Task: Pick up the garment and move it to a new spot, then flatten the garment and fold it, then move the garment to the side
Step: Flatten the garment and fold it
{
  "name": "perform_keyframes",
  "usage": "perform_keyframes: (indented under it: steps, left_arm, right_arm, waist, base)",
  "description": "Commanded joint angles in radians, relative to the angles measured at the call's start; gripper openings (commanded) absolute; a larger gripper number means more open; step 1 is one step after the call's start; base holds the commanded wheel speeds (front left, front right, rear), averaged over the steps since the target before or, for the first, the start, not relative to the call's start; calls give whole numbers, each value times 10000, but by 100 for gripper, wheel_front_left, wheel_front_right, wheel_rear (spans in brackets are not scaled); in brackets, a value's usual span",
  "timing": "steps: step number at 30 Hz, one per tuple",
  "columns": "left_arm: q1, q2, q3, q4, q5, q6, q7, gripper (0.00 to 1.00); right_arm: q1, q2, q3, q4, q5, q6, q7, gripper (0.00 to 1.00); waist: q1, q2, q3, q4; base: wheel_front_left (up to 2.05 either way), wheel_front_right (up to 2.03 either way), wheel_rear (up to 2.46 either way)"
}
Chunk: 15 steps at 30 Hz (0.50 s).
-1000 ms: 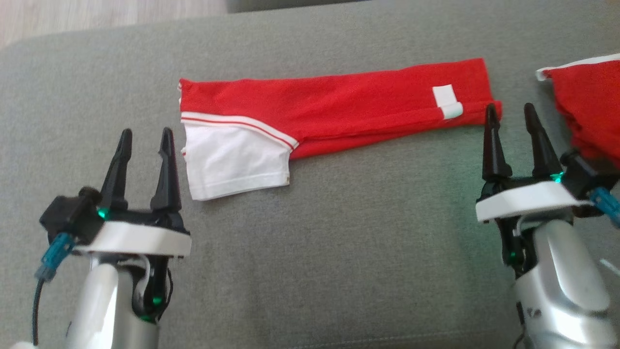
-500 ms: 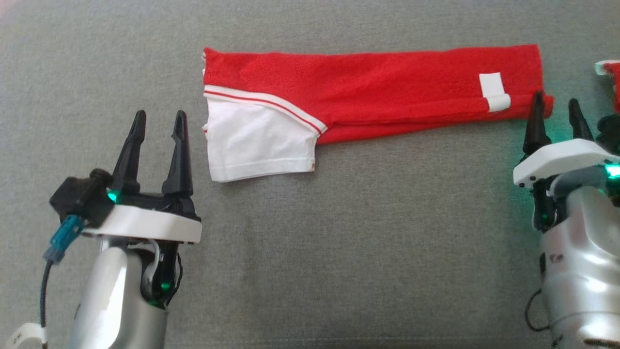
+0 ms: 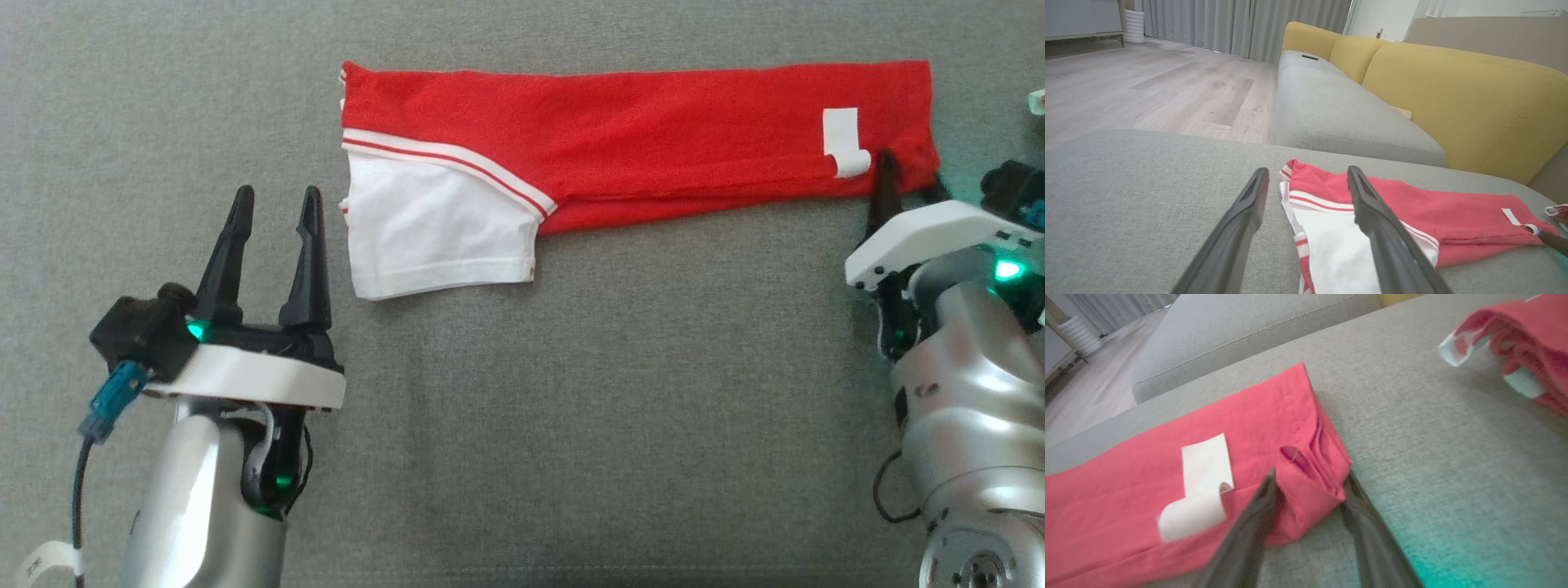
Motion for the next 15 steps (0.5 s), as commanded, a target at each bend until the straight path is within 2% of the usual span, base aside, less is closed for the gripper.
perform_keyframes:
  steps: [1, 5, 11, 15]
  left_arm:
    - [-370, 105, 250, -294, -20, -50, -49, 100]
    - [-366, 105, 284, -238, -21, -52, -49, 100]
    - [-296, 105, 308, -162, -98, -55, -49, 100]
    - [-188, 105, 282, -122, -178, -56, -49, 100]
  right_arm:
    - [-3, 156, 330, 85, 58, -9, -58, 0]
    - [-65, -210, 283, 216, 66, -9, -550, 0]
    - [-11, -878, -448, 121, -250, -9, -1030, 0]
    - [20, -787, -678, 3, -422, -9, -1142, 0]
  waist:
    - [0, -1, -19, -37]
    - [0, -1, -133, -136]
    - [0, -1, -470, -269]
    - [0, -1, -755, -339]
  base:
    - [0, 0, 0]
    - [0, 0, 0]
    - [0, 0, 0]
    - [0, 0, 0]
